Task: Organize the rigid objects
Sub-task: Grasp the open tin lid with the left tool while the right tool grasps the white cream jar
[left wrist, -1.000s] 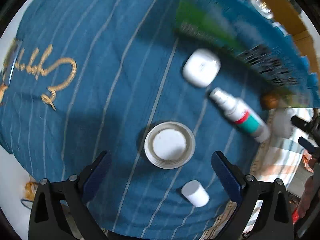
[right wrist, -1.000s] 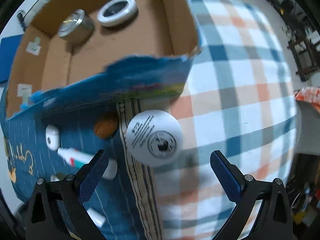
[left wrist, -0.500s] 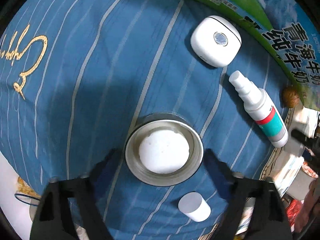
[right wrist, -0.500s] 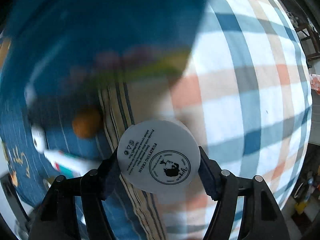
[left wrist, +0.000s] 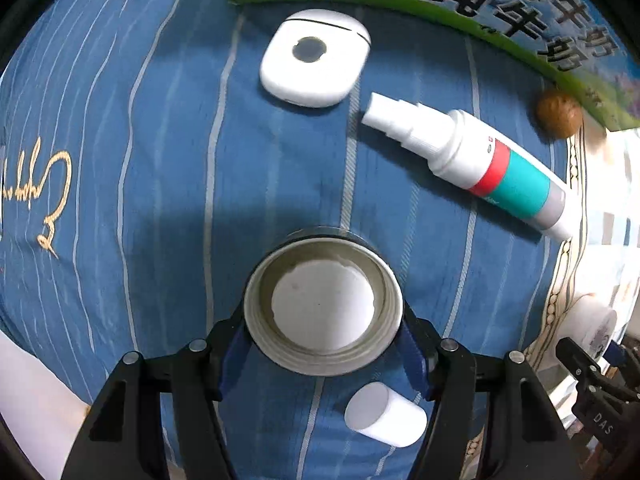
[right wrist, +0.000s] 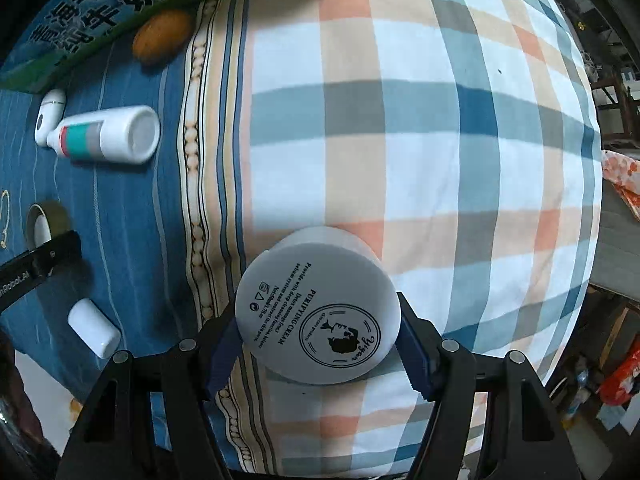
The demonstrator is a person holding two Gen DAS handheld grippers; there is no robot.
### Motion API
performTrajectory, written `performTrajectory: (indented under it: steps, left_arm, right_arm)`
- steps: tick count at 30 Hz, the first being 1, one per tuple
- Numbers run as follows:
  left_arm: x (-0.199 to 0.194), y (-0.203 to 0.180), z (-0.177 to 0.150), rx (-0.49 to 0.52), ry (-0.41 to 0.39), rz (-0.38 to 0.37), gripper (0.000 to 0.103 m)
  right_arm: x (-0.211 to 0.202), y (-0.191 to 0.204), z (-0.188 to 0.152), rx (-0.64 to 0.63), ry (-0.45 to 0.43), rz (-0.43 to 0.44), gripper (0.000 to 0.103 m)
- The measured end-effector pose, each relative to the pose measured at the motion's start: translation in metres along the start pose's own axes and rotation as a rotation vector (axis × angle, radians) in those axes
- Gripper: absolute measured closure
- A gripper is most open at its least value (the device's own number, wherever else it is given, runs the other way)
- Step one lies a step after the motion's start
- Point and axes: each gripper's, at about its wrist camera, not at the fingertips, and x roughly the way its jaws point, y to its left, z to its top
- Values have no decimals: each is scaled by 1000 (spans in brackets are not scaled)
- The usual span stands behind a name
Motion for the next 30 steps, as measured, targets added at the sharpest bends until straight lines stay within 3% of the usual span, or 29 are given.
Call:
performTrajectory:
  steps: [5, 17, 30]
  left_arm:
    - [2, -19, -1, 27, -4, 18, 38]
    - [4, -26, 24, 18, 14, -7, 40]
    - [-4, -19, 3, 19, -13, 6, 41]
  right_arm:
    - [9, -2, -11, 19, -12, -4, 32]
    - [21, -2, 19, 24, 17, -8, 32]
    - [17, 2, 49, 21, 36, 2, 32]
